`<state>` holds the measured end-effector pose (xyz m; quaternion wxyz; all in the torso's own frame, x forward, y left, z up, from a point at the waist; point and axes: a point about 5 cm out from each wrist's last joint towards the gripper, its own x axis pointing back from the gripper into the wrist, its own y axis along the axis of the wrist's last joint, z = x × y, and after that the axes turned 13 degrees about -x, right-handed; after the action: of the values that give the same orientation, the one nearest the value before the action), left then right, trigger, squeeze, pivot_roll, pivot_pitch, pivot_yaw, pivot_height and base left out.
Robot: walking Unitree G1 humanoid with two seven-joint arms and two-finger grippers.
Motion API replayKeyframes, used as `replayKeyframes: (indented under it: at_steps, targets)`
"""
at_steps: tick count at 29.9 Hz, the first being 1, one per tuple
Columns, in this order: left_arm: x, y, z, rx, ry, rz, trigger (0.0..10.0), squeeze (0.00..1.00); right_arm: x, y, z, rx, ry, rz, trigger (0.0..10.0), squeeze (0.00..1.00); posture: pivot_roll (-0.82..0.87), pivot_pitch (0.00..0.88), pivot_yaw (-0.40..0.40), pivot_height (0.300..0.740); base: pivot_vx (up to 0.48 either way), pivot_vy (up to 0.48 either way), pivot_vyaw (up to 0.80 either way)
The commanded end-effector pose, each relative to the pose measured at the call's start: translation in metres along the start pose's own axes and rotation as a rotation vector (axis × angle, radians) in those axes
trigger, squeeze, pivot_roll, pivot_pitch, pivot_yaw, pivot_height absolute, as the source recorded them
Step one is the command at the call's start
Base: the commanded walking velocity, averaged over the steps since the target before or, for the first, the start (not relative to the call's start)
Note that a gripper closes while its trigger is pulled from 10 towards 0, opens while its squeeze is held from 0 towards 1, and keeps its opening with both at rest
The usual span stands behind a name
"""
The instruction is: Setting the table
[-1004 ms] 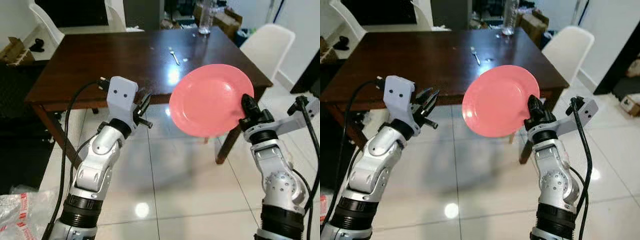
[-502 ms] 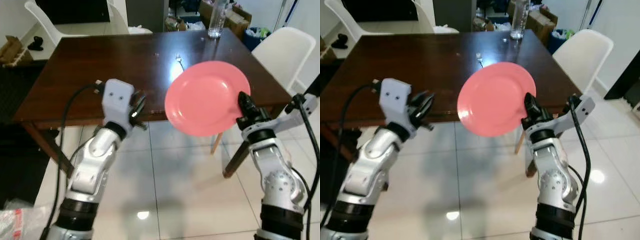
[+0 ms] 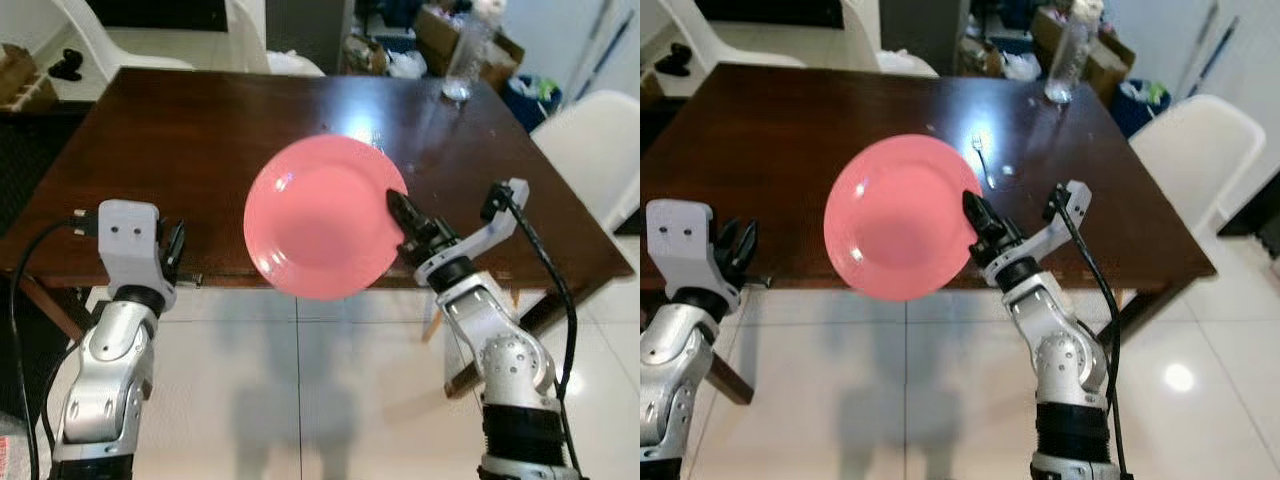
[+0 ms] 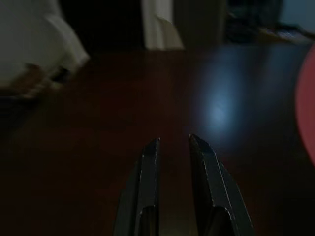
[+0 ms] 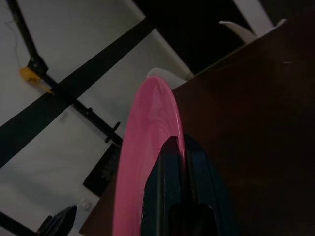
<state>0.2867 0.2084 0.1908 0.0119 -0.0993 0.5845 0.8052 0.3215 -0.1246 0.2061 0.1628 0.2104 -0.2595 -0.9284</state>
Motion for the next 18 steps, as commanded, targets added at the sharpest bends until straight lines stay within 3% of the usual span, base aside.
replayKeyframes:
  at_steps: [1,18]
  targets:
    - [0.002,-0.005,0.003,-0.005,0.014,0.029,10.0,0.0,-0.002,-0.006,0.001,-0.023,0.014,0.025,10.0,0.0,0.08,0.063,-0.01,0.74,0.48,0.0,0.0]
    - [-0.01,0.007,0.0,-0.012,-0.001,-0.003,10.0,0.0,0.007,0.009,-0.022,-0.132,-0.085,-0.094,10.0,0.0,0.07,0.055,0.022,0.74,0.48,0.0,0.0]
